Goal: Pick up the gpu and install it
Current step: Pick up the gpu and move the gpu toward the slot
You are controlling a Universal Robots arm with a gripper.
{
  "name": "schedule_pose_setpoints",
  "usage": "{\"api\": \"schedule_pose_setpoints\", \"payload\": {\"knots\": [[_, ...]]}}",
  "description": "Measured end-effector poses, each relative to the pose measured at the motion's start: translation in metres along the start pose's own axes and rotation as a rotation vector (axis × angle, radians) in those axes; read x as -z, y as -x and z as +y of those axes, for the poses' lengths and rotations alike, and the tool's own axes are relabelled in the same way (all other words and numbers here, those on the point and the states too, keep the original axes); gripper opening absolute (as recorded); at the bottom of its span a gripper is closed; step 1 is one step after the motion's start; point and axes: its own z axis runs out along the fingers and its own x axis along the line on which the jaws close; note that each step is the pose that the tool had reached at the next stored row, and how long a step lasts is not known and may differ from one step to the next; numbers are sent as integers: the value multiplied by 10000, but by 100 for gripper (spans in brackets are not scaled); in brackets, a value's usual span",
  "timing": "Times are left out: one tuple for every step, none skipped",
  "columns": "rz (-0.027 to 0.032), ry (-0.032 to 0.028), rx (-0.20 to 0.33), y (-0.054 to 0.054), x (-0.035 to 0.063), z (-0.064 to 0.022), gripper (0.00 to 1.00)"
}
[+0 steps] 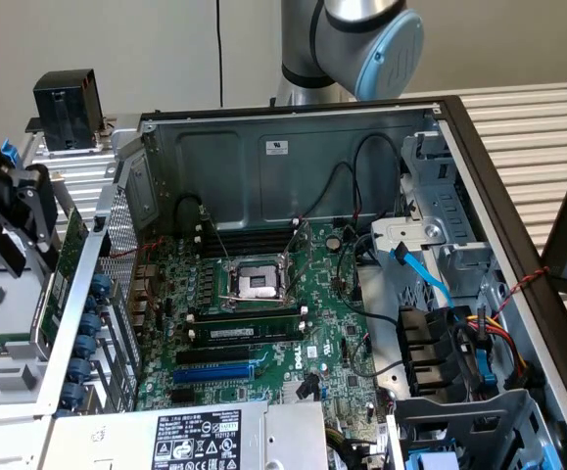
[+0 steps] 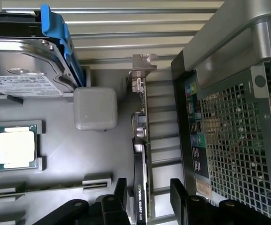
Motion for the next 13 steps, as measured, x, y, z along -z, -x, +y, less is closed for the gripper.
{"api": "schedule_pose_setpoints", "payload": {"knots": [[3,24,-10,-19,-8,-4,50],[-1,48,-18,-33,-16,-7,50],[-33,65,-21,-36,-23,-9,50],[-86,81,-26,-37,-28,-10,50],[-143,97,-35,-38,-34,-11,50],[-186,110,-48,-39,-42,-13,50],[-215,124,-63,-41,-52,-14,50],[-231,138,-78,-44,-61,-16,50],[-241,151,-96,-49,-71,-18,50],[-248,162,-117,-54,-82,-19,50],[-256,173,-136,-59,-94,-22,50],[-266,186,-157,-63,-106,-24,50],[-278,196,-183,-64,-118,-25,50]]}}
